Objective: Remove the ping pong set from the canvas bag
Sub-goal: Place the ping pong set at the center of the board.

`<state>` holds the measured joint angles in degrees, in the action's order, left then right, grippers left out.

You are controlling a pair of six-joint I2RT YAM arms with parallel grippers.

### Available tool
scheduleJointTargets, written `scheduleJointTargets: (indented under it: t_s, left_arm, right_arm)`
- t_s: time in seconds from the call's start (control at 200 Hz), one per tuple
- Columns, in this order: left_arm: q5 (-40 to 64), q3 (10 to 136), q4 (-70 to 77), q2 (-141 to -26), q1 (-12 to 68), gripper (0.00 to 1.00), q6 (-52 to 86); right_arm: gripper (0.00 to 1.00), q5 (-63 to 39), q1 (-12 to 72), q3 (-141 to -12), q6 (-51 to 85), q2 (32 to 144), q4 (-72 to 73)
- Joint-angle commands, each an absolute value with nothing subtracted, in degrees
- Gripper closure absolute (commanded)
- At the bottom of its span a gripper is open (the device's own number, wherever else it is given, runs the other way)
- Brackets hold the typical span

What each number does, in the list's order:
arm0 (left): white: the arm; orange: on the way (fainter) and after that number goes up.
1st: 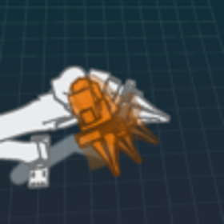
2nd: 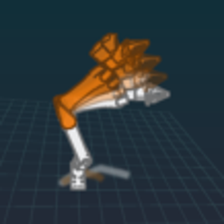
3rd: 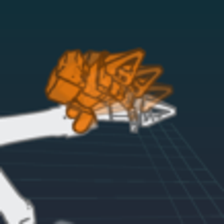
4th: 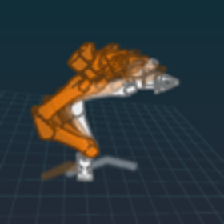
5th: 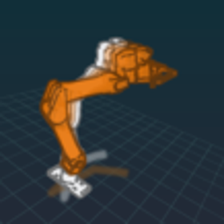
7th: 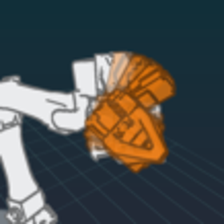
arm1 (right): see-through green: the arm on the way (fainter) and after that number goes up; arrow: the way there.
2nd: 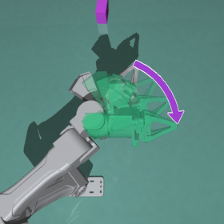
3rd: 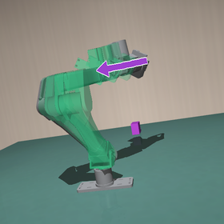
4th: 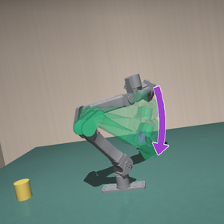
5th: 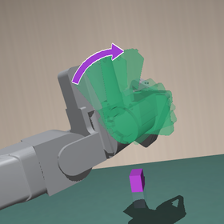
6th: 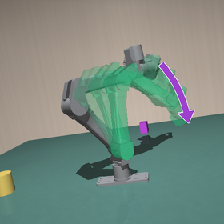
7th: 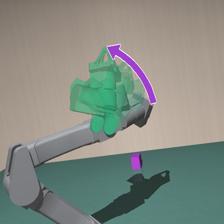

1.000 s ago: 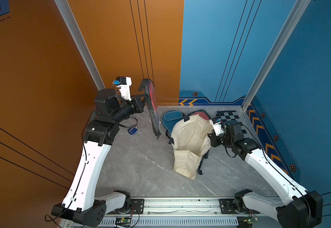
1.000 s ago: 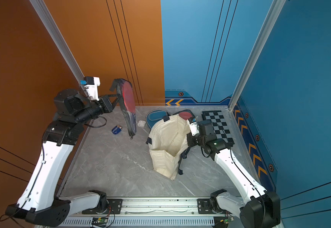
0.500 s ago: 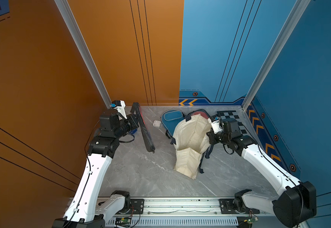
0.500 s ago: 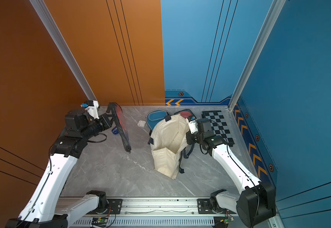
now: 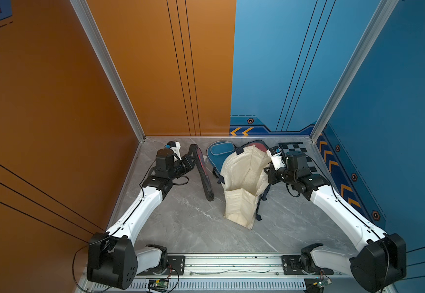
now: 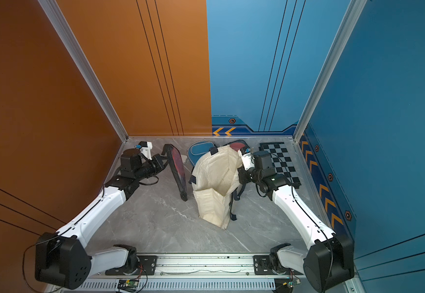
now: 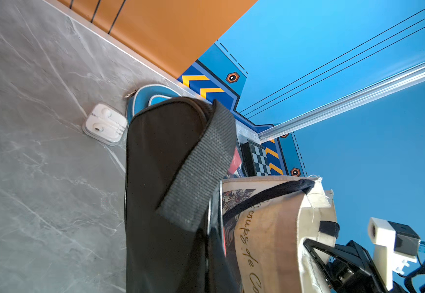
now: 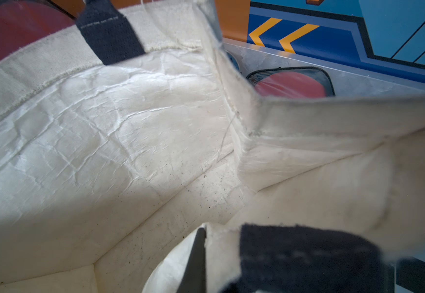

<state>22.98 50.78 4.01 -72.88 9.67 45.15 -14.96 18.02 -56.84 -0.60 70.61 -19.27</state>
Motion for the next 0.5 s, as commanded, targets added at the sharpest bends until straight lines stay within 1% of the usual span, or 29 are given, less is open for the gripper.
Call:
scheduleJointTargets:
  t_s: [0.0, 0.1, 0.185, 0.26, 0.385, 0.495]
  left_arm:
    - [30.5, 48.6, 16.7, -76.0, 7.9, 1.00, 48.4]
    - [32.9, 48.1, 16.8, -79.3, 6.6, 1.00, 47.4]
    - [36.4, 46.5, 21.6, -81.9, 4.7, 1.00, 50.7]
    - [37.5, 45.7, 21.1, -82.8, 3.5, 1.00, 51.5]
    - [37.2, 44.6, 15.0, -81.0, 1.9, 1.00, 49.1]
    - [36.1, 46.2, 3.5, -79.1, 1.7, 1.00, 44.4]
  right_arm:
    - [1.00, -17.1, 17.5, -59.3, -1.7, 70.7, -17.0]
    - [1.00, -19.1, 17.6, -59.4, -1.5, 71.2, -16.8]
    - [1.00, -20.6, 17.7, -59.1, -0.9, 71.0, -16.4]
    - [1.00, -21.0, 17.9, -58.7, -1.1, 70.7, -16.4]
    - [1.00, -21.0, 18.3, -58.1, -1.8, 69.8, -16.4]
    - [1.00, -20.7, 18.3, -57.7, -1.8, 69.2, -16.5]
